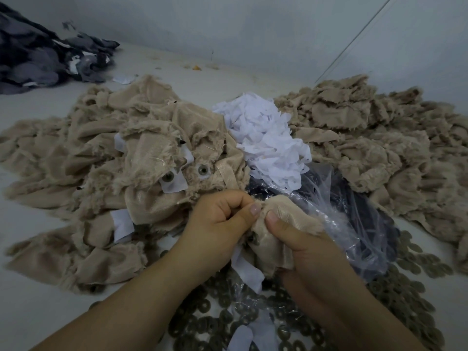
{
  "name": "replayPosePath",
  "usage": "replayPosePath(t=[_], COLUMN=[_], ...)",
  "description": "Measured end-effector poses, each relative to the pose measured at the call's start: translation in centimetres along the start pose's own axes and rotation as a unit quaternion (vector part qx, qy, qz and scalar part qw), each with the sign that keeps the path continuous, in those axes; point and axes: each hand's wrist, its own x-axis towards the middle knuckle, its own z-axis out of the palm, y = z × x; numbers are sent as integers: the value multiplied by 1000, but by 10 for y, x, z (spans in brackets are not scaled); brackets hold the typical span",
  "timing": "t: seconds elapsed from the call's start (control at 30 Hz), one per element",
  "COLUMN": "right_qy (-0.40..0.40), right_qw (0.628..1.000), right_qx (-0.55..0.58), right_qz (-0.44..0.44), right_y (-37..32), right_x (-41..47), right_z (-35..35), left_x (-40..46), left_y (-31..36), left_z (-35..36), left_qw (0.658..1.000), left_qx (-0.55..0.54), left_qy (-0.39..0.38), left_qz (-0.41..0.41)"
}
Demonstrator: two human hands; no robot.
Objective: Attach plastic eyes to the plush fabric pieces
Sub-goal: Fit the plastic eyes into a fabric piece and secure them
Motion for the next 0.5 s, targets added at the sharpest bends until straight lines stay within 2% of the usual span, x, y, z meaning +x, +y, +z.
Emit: replayPosePath(t=[0.33, 0.5], right_qy=[-61, -72], right_qw=[998, 997], right_qx=[5, 30], right_qz=[-3, 24], right_y=[-2, -5], right_x=[-2, -2], right_z=[-2, 2], left_x=[1, 3], left_y=[1, 3], left_z=[0, -1], left_qw=[1000, 1000], left_qx=[9, 9], left_qy=[14, 19], left_qz=[16, 1])
